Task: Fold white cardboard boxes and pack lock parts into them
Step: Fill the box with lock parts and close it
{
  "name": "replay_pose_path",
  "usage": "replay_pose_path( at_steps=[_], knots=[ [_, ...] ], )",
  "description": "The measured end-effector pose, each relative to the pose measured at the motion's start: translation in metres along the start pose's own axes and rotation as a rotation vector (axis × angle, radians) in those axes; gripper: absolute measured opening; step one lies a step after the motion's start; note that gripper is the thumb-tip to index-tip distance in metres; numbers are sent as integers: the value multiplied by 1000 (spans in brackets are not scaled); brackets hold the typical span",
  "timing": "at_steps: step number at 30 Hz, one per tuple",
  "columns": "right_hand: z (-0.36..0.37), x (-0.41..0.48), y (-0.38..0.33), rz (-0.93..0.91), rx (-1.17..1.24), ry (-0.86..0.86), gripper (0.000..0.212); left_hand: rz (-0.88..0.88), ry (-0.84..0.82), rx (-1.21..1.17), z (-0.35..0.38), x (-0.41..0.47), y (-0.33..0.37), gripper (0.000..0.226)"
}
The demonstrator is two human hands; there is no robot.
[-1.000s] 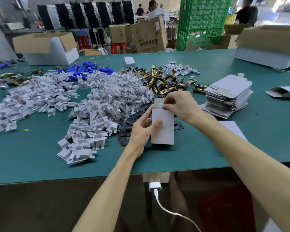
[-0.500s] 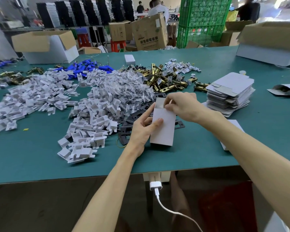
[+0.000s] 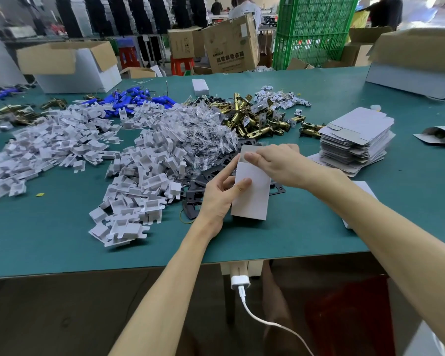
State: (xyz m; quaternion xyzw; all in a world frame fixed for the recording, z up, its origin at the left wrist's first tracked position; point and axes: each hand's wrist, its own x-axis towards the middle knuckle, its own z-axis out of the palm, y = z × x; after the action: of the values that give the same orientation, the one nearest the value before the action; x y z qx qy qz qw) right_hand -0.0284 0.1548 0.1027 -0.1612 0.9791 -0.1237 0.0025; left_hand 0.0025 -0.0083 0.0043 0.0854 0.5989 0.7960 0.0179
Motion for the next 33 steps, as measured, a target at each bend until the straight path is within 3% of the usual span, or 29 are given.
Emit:
replay_pose_path(
  at_steps=[4, 7, 9, 13, 16, 21, 28, 33],
  knots=[
    [1, -6, 3, -14, 129, 74, 36, -2, 13, -9, 1, 0, 1, 61],
    [10, -14, 12, -74, 326, 299, 22, 0, 22, -19, 0, 0, 0, 60],
    [21, -22, 16, -41, 469, 419, 24, 0, 26, -15, 0, 1, 0, 60],
    [51, -42, 16, 70, 903, 289, 51, 14, 52, 1, 0, 2, -1, 54],
    [66, -52, 12, 82, 1147, 242, 53, 3, 58, 23, -1, 2, -1, 45],
    [81, -56, 10, 128, 1186, 409, 33, -10, 66, 93, 0, 2, -4, 43],
    [101, -56, 12, 201, 1285, 425, 11, 4, 100, 173, 0, 4, -9, 10],
    [103, -56, 13, 207, 1249, 386, 16, -25, 75, 183, 1, 2, -7, 23]
  ],
)
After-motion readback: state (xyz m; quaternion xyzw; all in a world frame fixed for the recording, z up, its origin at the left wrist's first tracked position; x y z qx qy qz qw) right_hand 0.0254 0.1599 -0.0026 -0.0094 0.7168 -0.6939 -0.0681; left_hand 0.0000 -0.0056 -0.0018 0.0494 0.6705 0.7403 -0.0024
